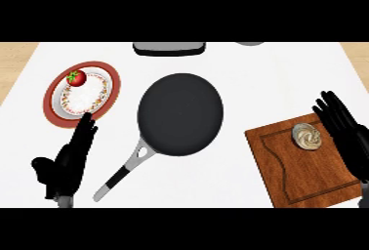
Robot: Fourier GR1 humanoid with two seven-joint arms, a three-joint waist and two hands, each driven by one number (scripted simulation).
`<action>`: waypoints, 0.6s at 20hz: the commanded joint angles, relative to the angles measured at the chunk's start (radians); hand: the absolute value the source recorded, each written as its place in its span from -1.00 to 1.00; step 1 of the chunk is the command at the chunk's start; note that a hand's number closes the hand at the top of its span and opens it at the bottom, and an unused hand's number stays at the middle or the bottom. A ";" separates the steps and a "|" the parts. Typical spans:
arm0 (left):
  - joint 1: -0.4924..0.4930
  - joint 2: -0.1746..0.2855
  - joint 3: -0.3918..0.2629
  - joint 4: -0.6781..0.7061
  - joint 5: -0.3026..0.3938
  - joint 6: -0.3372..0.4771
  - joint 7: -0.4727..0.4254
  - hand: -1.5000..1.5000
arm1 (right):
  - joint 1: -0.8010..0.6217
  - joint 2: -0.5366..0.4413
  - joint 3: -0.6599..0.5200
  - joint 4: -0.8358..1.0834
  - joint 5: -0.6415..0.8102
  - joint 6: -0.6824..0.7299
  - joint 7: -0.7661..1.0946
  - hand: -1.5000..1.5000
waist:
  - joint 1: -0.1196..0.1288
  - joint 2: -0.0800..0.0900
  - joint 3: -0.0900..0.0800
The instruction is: Pick the cupcake from the cutting board and place it in the pan
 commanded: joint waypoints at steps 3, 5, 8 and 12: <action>-0.075 0.106 0.065 0.071 -0.077 0.035 0.113 0.00 | -0.142 0.007 -0.056 0.089 -0.046 0.112 -0.069 -1.00 | 0.001 -0.013 -0.030; -0.083 0.205 0.134 0.130 -0.077 0.006 0.132 0.00 | -0.242 0.000 -0.088 0.072 -0.073 0.114 -0.067 -1.00 | 0.013 -0.009 -0.030; -0.031 0.177 0.111 0.109 -0.077 0.022 0.123 0.00 | -0.123 -0.241 -0.123 0.094 0.245 -0.049 -0.083 1.00 | -0.048 0.000 -0.066; -0.044 0.207 0.132 0.141 -0.080 0.022 0.186 0.00 | -0.076 0.144 -0.304 0.148 0.011 -0.324 -0.224 1.00 | -0.049 -0.018 -0.027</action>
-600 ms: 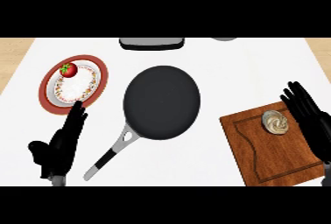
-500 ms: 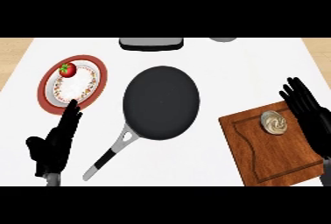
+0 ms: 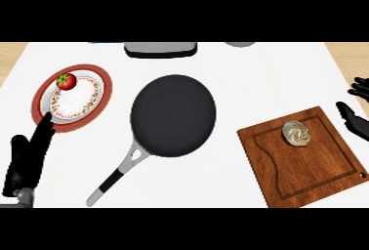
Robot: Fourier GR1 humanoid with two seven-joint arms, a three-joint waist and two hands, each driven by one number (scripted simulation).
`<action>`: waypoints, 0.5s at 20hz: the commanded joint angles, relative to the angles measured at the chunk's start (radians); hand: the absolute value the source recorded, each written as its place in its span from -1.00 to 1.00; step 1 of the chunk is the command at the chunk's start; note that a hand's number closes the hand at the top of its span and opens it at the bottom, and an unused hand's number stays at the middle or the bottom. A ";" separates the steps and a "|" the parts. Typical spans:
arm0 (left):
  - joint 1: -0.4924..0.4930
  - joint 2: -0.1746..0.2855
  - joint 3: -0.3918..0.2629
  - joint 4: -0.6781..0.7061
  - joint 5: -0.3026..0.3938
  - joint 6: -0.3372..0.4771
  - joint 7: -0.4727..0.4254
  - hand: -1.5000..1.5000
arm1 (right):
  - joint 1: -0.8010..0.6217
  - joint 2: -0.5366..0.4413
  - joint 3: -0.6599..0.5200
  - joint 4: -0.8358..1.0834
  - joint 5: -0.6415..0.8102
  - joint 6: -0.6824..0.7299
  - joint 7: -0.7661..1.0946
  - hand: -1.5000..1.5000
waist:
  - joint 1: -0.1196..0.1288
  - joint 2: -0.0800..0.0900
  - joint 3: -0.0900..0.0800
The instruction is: Pick the cupcake from the cutting board and place it in the pan
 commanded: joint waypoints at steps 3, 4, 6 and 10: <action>-0.070 0.049 0.016 0.013 -0.014 -0.027 0.118 0.00 | 0.129 0.196 -0.056 0.043 0.035 -0.081 -0.324 -1.00 | 0.018 -0.004 0.001; -0.085 0.012 0.012 0.046 -0.033 -0.016 0.096 0.00 | 0.167 0.156 -0.065 -0.022 0.036 -0.044 -0.299 -1.00 | 0.019 -0.005 -0.001; -0.088 0.046 0.044 0.039 -0.022 -0.045 0.107 0.00 | 0.202 0.096 -0.062 -0.064 0.070 -0.003 -0.288 -1.00 | 0.020 -0.006 -0.001; -0.128 0.015 0.039 0.146 -0.045 -0.049 0.053 0.00 | 0.199 -0.014 -0.028 -0.135 0.170 -0.051 -0.104 -1.00 | 0.016 -0.004 -0.003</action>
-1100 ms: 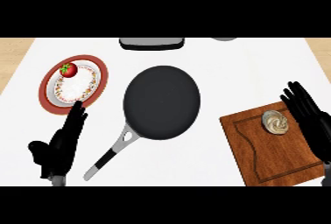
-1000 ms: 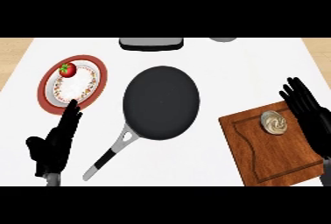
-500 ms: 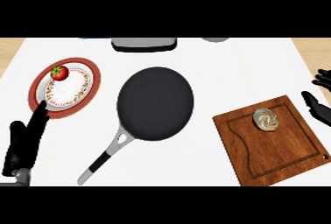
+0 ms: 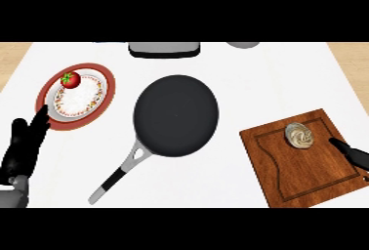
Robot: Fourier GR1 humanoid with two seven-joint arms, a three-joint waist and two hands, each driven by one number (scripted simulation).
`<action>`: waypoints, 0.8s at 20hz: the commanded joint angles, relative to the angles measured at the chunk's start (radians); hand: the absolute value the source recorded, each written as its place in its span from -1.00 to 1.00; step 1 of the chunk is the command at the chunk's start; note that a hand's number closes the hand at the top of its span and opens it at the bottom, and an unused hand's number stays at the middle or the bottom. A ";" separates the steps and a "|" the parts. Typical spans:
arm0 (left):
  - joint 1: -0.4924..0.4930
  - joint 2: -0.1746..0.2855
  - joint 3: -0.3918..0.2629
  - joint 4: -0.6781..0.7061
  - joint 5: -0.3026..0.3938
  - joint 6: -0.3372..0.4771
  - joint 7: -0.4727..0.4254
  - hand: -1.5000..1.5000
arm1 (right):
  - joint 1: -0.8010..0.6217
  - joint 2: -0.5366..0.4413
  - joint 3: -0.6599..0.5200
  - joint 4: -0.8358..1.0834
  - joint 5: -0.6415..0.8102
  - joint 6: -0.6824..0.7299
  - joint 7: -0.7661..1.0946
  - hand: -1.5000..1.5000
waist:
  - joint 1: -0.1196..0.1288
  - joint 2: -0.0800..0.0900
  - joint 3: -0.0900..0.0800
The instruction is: Pick the cupcake from the cutting board and place it in the pan
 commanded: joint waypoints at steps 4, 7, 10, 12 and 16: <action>-0.047 0.007 0.006 0.032 -0.002 -0.022 0.036 0.00 | 0.010 -0.248 0.076 -0.146 0.192 -0.028 0.340 -1.00 | 0.002 -0.002 -0.005; -0.021 -0.007 0.002 0.052 -0.009 -0.022 -0.020 0.00 | -0.004 -0.386 0.126 -0.152 0.266 0.052 0.490 -1.00 | 0.015 0.001 -0.007; -0.052 0.013 0.017 0.034 0.006 -0.038 0.020 0.00 | -0.069 -0.504 0.166 -0.213 0.280 0.153 0.684 -1.00 | 0.022 -0.001 -0.007; -0.095 -0.015 -0.010 0.044 -0.025 -0.013 0.016 0.00 | -0.150 -0.469 0.273 -0.225 0.341 0.143 0.817 -1.00 | 0.044 0.007 -0.005; -0.037 0.013 0.015 0.040 0.001 -0.062 -0.001 0.00 | -0.236 -0.507 0.350 -0.200 0.371 0.277 0.959 -1.00 | 0.048 0.004 -0.003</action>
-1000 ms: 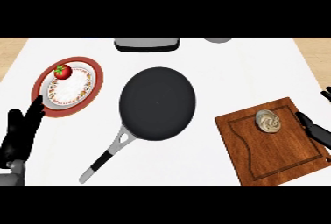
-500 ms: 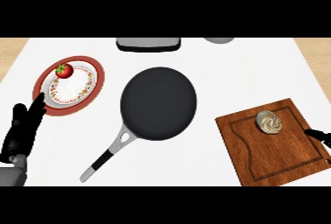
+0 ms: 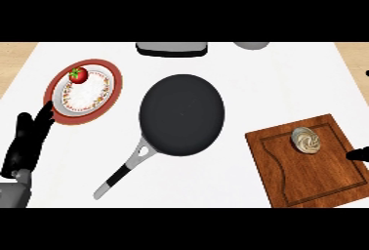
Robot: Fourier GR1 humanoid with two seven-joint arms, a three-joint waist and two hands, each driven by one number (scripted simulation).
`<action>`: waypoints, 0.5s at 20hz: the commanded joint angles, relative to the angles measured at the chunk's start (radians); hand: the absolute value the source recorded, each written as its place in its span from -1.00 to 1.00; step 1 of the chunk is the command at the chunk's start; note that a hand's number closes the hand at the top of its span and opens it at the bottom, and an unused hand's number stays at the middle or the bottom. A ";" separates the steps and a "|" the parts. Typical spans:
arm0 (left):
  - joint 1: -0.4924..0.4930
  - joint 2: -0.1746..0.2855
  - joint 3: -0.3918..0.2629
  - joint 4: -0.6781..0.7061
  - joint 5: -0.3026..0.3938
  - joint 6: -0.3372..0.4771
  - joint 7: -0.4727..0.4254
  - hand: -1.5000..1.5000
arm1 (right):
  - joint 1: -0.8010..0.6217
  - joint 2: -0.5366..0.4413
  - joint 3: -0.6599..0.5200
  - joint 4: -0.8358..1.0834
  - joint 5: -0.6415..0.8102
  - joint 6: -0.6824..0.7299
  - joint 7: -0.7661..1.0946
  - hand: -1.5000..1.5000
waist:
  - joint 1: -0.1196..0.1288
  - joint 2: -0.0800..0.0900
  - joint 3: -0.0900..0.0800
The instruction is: Pick the cupcake from the cutting board and place it in the pan
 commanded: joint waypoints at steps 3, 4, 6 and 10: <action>-0.017 -0.007 0.018 0.018 0.004 -0.013 -0.002 0.00 | -0.144 0.006 0.158 -0.028 0.086 0.145 0.269 -1.00 | -0.008 -0.001 0.003; -0.020 -0.012 0.007 0.007 -0.007 -0.008 0.010 0.00 | -0.172 0.046 0.210 -0.003 0.127 0.148 0.284 -1.00 | -0.002 0.000 0.003; -0.062 -0.011 0.022 0.072 -0.017 -0.012 -0.010 0.00 | -0.215 0.110 0.247 0.038 0.143 0.179 0.329 -1.00 | -0.009 0.002 0.003; 0.005 -0.068 0.002 0.039 -0.059 0.027 -0.047 0.00 | -0.259 0.183 0.230 0.129 0.173 0.255 0.325 -1.00 | -0.016 -0.002 0.004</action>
